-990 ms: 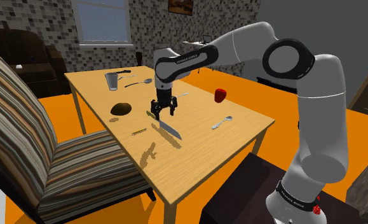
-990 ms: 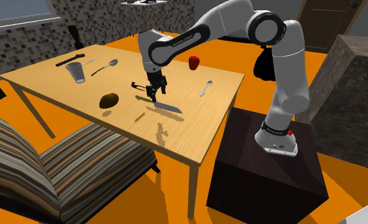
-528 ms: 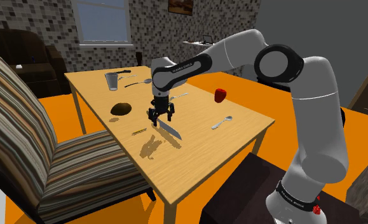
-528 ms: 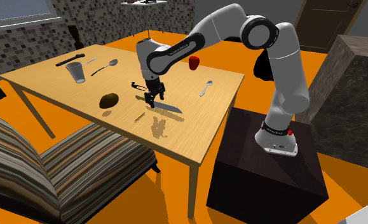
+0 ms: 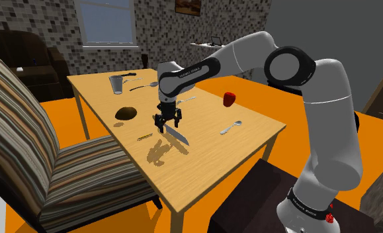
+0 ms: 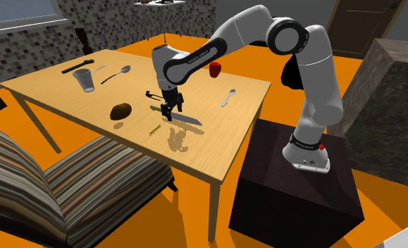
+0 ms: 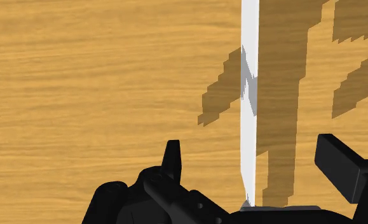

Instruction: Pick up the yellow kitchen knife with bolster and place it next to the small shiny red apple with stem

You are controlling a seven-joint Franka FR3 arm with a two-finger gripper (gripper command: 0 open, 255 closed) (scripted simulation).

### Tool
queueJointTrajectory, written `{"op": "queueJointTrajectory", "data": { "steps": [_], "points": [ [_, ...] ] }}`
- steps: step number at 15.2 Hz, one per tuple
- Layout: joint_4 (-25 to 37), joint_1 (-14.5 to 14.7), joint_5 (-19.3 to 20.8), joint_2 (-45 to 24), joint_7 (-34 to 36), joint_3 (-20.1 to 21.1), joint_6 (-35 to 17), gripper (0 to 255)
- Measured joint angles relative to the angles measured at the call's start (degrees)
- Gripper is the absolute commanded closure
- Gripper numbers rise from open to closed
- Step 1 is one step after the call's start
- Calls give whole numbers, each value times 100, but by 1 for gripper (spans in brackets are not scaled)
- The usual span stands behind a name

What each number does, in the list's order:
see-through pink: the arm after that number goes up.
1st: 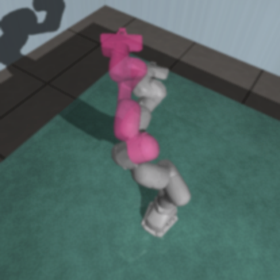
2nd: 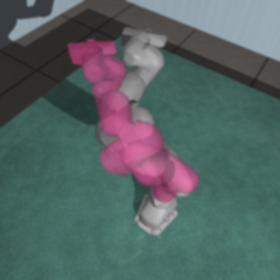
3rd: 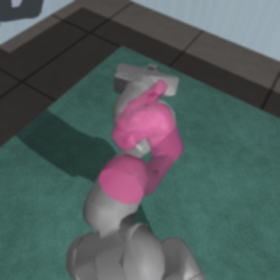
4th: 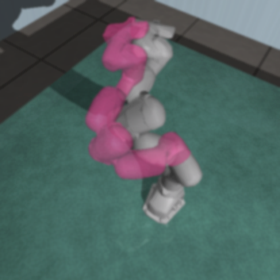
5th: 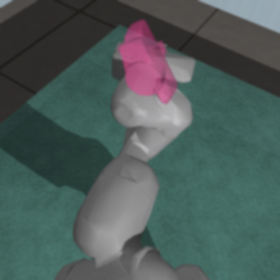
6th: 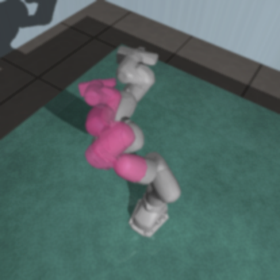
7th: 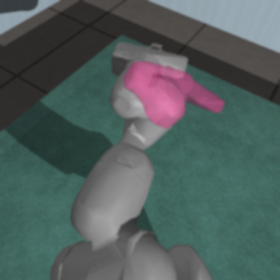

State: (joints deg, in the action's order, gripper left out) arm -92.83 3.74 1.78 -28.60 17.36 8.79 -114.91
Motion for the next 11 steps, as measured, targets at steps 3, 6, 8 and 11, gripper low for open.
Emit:
{"op": "queueJointTrajectory", "data": {
  "steps": [3,6,8,11],
  "points": [
    [0,0,0,0,0,0,0,255],
    [0,0,0,0,0,0,0,255],
    [1,0,0,2,0,0,0,255],
    [1,0,0,5,0,0,0,255]
  ]
}}
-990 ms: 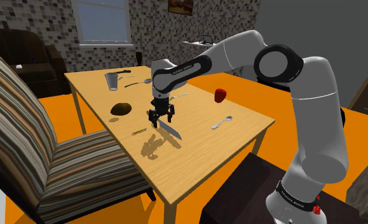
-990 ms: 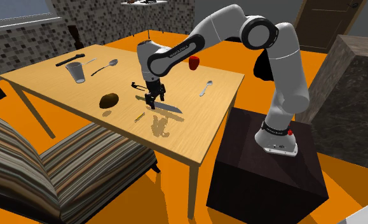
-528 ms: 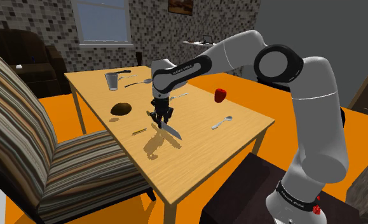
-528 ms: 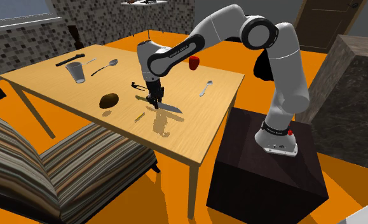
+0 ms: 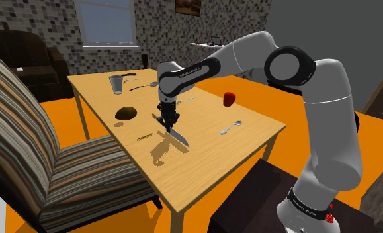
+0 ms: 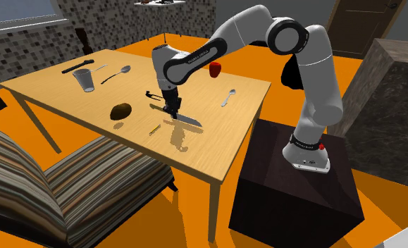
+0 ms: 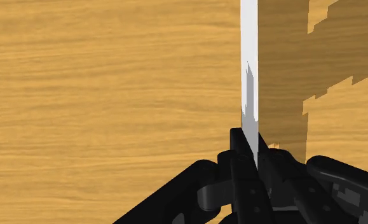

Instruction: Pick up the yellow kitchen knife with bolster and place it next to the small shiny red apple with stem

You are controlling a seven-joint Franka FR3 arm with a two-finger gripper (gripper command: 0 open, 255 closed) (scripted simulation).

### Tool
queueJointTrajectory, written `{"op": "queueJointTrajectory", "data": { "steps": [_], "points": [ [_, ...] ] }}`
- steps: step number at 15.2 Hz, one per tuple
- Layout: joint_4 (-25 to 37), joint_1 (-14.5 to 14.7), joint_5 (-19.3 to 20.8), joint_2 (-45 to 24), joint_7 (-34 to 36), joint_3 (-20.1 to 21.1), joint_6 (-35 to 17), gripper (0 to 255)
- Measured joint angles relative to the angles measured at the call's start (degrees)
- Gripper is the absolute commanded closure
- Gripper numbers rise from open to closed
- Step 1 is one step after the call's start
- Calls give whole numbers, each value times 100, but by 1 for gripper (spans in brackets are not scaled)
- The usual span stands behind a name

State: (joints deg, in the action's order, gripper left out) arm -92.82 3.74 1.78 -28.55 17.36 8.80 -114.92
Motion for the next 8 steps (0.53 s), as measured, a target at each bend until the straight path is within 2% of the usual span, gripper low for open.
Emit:
{"op": "queueJointTrajectory", "data": {
  "steps": [8],
  "points": [
    [242,-13,-30,205,-10,15,448,255]
  ]
}}
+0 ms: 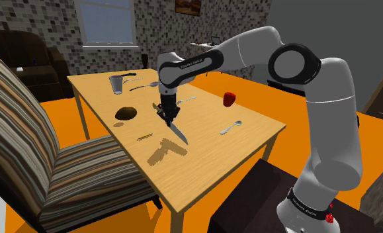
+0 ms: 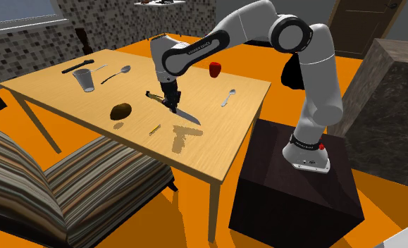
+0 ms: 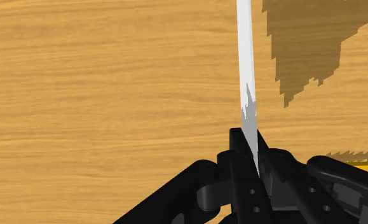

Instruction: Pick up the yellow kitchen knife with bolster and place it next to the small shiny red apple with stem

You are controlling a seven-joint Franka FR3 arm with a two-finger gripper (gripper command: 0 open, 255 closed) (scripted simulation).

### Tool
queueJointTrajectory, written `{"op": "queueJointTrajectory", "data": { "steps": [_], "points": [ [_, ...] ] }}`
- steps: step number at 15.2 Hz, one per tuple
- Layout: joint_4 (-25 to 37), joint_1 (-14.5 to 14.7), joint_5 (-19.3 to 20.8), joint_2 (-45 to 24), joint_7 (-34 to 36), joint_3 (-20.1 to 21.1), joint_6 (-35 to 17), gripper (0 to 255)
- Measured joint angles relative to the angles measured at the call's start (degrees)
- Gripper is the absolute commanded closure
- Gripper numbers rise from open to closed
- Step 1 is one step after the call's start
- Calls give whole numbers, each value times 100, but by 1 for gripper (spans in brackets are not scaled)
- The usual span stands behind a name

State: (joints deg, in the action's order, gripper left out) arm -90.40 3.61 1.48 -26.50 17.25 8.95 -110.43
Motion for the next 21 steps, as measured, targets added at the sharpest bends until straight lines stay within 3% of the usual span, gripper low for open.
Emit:
{"op": "queueJointTrajectory", "data": {
  "steps": [21],
  "points": [
    [1196,22,-42,273,27,33,1465,255]
  ]
}}
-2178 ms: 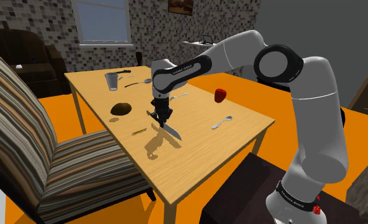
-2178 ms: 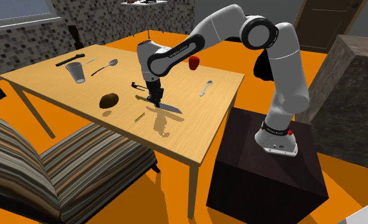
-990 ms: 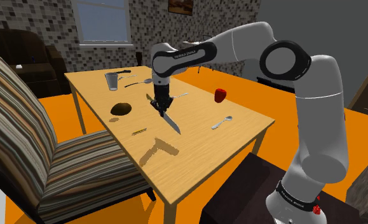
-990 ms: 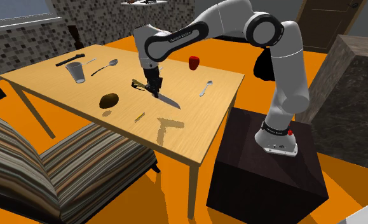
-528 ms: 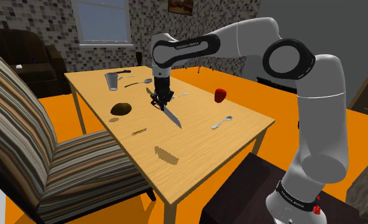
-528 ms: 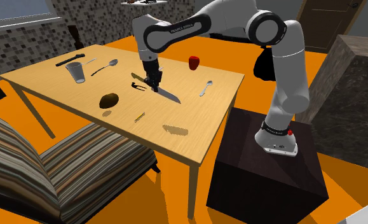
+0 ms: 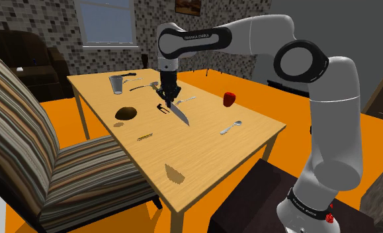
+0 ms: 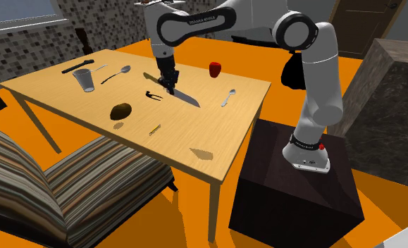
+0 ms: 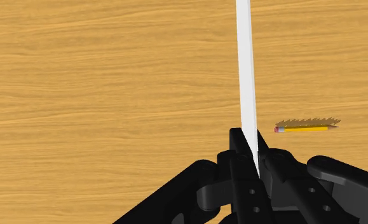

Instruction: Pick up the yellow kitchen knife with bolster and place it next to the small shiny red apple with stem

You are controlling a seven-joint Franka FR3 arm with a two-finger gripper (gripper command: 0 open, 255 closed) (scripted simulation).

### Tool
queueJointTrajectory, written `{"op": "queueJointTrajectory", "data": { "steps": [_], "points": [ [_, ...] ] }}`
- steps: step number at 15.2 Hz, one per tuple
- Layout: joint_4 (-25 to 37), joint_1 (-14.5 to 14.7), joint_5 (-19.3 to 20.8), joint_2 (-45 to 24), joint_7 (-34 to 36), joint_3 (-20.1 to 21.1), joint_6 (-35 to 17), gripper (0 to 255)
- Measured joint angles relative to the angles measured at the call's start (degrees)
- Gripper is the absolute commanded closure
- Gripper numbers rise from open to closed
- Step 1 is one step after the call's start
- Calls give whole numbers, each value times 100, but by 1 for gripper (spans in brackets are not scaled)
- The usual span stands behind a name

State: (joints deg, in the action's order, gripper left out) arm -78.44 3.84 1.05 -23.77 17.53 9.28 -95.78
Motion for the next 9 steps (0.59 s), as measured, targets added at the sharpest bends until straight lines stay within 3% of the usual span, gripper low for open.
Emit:
{"op": "queueJointTrajectory", "data": {
  "steps": [5,9],
  "points": [
    [399,13,1,-10,9,4,389,255],
    [-184,-257,-56,424,-329,-90,245,255]
  ]
}}
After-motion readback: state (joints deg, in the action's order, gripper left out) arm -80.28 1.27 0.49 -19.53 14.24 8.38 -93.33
